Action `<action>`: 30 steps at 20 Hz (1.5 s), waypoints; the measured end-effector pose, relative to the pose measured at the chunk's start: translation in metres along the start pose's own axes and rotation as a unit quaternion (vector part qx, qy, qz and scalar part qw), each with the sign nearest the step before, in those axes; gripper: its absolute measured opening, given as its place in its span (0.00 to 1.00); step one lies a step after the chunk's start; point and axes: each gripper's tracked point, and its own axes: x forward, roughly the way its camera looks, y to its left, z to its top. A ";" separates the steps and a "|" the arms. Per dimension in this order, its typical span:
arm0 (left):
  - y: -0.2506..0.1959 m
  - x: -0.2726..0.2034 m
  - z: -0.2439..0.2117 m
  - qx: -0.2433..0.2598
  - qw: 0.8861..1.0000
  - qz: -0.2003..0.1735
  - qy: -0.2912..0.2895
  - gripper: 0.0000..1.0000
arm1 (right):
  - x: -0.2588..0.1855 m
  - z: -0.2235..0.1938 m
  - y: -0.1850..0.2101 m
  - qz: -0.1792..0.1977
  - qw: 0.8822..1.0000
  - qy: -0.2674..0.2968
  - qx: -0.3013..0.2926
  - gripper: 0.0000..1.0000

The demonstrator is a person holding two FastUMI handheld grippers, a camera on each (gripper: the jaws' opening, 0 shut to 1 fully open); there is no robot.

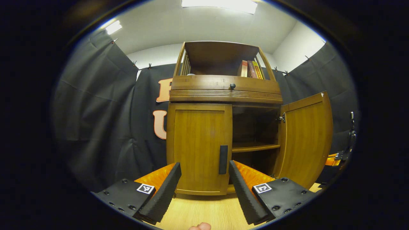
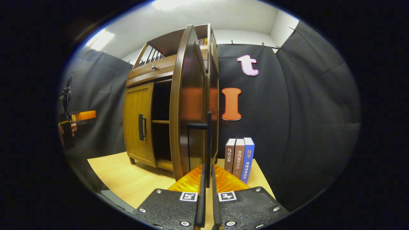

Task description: Open the right door of the double-door shoe cabinet with the right hand, and open the left door with the left hand.

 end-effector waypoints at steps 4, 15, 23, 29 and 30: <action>0.000 0.013 -0.001 0.009 1.000 0.000 0.002 0.97 | -0.036 0.022 0.018 -0.024 0.999 -0.025 -0.006 0.09; -0.003 0.103 -0.012 -0.006 1.000 -0.022 -0.001 0.95 | -0.045 0.059 0.121 -0.046 0.997 -0.046 0.039 0.01; -0.038 0.162 -0.056 -0.017 0.997 -0.065 0.029 0.95 | -0.035 0.057 0.137 -0.062 0.997 -0.029 0.036 0.48; -0.050 0.195 -0.095 -0.037 0.995 -0.064 0.071 0.95 | -0.034 0.056 0.154 -0.053 0.998 -0.005 0.040 0.91; -0.050 0.202 -0.103 -0.039 0.994 -0.065 0.077 0.95 | -0.039 0.058 0.156 -0.051 0.998 -0.005 0.038 0.92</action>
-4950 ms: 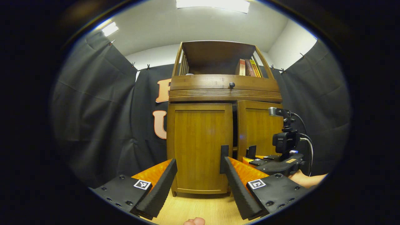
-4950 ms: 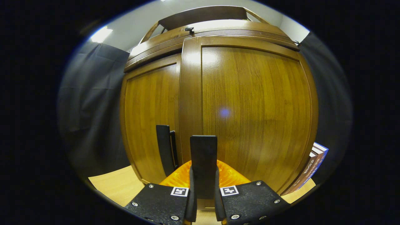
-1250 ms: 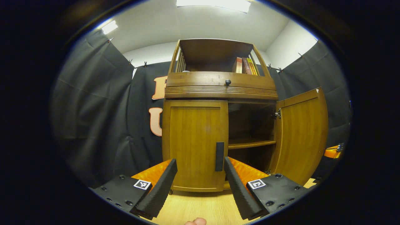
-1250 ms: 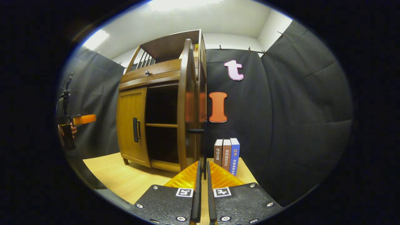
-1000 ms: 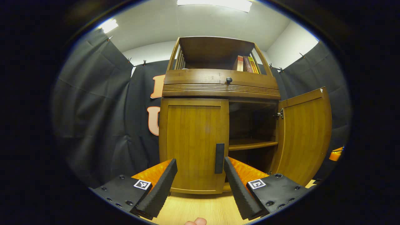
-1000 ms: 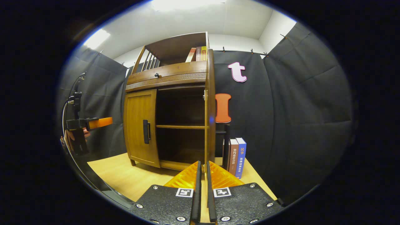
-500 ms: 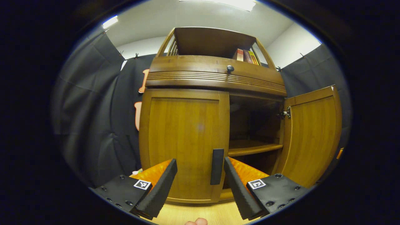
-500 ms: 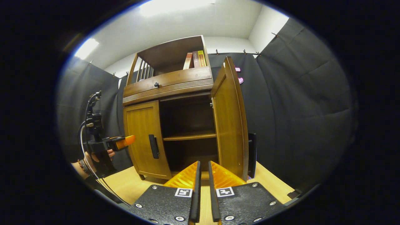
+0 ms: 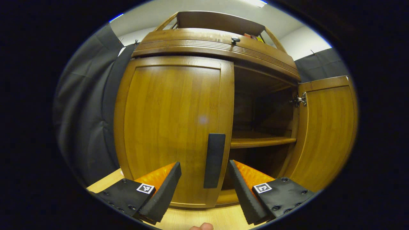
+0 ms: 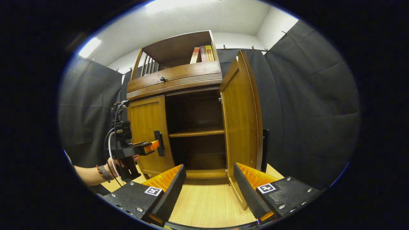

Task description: Open the right door of the double-door shoe cabinet with the right hand, and open the left door with the left hand.

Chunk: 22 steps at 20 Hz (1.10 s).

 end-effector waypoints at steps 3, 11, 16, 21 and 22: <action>0.005 0.024 -0.012 0.006 1.000 0.020 0.013 0.95 | -0.006 -0.004 0.011 0.018 1.000 0.005 0.004 0.92; 0.002 0.054 -0.023 0.018 1.000 0.019 0.010 0.93 | -0.011 -0.023 0.017 0.033 0.999 0.037 -0.017 0.92; 0.003 0.055 -0.021 0.016 1.000 0.017 0.005 0.94 | -0.004 -0.025 0.019 0.041 0.999 0.035 -0.005 0.92; -0.009 0.057 -0.023 0.009 1.000 -0.009 0.009 0.68 | -0.003 -0.022 0.017 0.039 0.999 0.028 0.004 0.92; -0.014 0.057 -0.023 0.010 1.000 -0.012 0.009 0.59 | -0.005 -0.022 0.016 0.037 0.999 0.027 0.004 0.92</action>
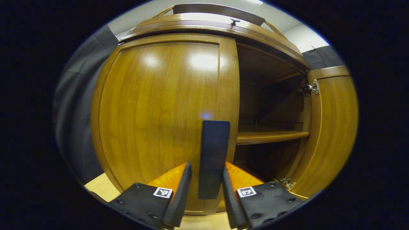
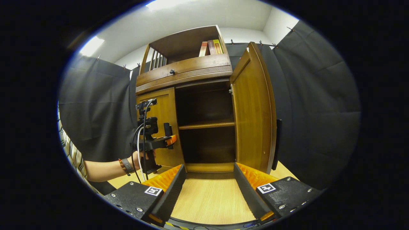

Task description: Open the right door of the double-door shoe cabinet with the right hand, and open the left door with the left hand.

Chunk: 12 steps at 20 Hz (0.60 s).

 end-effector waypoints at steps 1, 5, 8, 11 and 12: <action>0.002 0.003 -0.002 0.005 1.000 0.005 0.002 0.51 | -0.001 -0.001 -0.002 -0.003 1.000 0.000 -0.001 0.92; 0.001 -0.001 -0.002 -0.010 1.000 0.016 0.010 0.37 | -0.008 -0.005 -0.007 -0.014 1.000 0.003 0.002 1.00; 0.002 -0.007 -0.002 -0.020 1.000 0.021 0.002 0.32 | -0.013 -0.008 -0.006 -0.016 1.000 0.005 0.008 1.00; 0.004 -0.034 0.001 -0.015 0.999 0.028 -0.013 0.34 | -0.021 -0.016 -0.005 -0.021 1.000 0.009 0.010 1.00; 0.005 -0.040 0.000 -0.010 0.999 0.030 -0.011 0.33 | -0.022 -0.018 -0.005 -0.021 1.000 0.012 0.007 1.00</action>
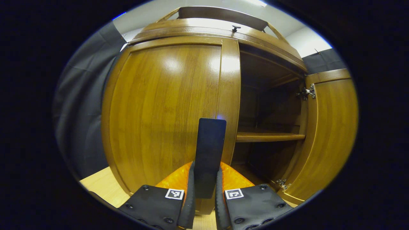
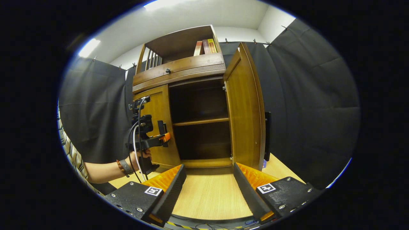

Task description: Open the right door of the double-door shoe cabinet with the right hand, and open the left door with the left hand.

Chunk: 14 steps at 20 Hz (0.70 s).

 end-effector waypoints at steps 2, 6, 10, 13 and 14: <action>0.004 -0.023 0.000 0.005 1.000 0.000 0.013 0.33 | -0.002 -0.003 -0.002 -0.001 1.000 0.005 -0.008 1.00; 0.021 -0.069 0.006 0.011 1.000 0.002 0.012 0.33 | 0.000 0.002 0.002 0.006 1.000 0.001 -0.010 1.00; 0.044 -0.104 0.009 0.004 1.000 0.011 0.016 0.32 | 0.007 -0.003 0.010 0.023 1.000 0.006 -0.016 1.00; 0.061 -0.128 0.014 0.009 0.999 0.031 0.015 0.31 | 0.014 -0.004 0.023 0.044 0.999 0.006 -0.014 0.92; 0.069 -0.135 0.015 0.011 0.999 0.040 0.013 0.31 | 0.017 -0.004 0.029 0.051 0.999 0.006 -0.012 0.92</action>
